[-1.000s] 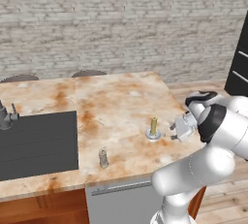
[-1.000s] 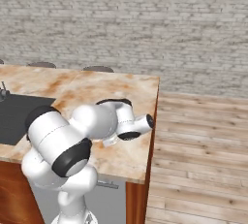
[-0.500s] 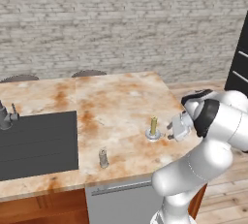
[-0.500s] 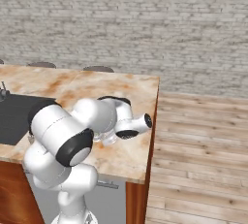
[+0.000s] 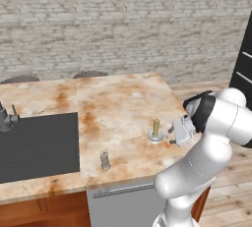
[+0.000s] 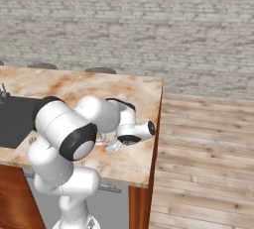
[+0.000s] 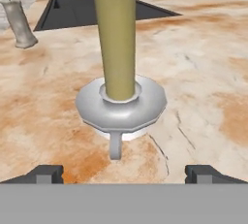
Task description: Pick the candle and candle from the dining table and place them in the open cabinet. Close the cabinet after placing the objects.
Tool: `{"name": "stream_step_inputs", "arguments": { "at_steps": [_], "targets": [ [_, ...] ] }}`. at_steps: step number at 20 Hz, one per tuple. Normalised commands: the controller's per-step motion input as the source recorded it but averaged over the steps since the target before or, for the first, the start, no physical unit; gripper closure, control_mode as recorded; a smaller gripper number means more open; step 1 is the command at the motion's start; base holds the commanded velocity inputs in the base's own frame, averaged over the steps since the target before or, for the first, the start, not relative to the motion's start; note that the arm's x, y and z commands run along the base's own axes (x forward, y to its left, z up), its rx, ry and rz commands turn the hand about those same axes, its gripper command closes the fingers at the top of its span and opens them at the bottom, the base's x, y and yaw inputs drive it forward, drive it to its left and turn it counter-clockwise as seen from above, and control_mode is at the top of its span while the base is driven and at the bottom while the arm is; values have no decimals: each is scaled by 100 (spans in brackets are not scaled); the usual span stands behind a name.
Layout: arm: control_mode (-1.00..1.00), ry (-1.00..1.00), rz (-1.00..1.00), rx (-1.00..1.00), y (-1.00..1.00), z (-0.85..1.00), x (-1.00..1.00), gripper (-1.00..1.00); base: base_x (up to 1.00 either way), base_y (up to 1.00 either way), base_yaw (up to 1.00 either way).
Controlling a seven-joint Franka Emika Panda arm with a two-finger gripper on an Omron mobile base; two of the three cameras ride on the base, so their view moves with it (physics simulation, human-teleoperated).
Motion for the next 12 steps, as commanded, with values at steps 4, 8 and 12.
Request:
{"name": "stream_step_inputs", "arguments": {
  "at_steps": [4,8,12],
  "targets": [
    [-100,-3,2,0,3,0,3,-100,0,0,0],
    [-100,-3,0,0,9,11,0,-100,0,0,0],
    [-100,0,-3,0,23,12,0,-100,0,0,0]
  ]
}}
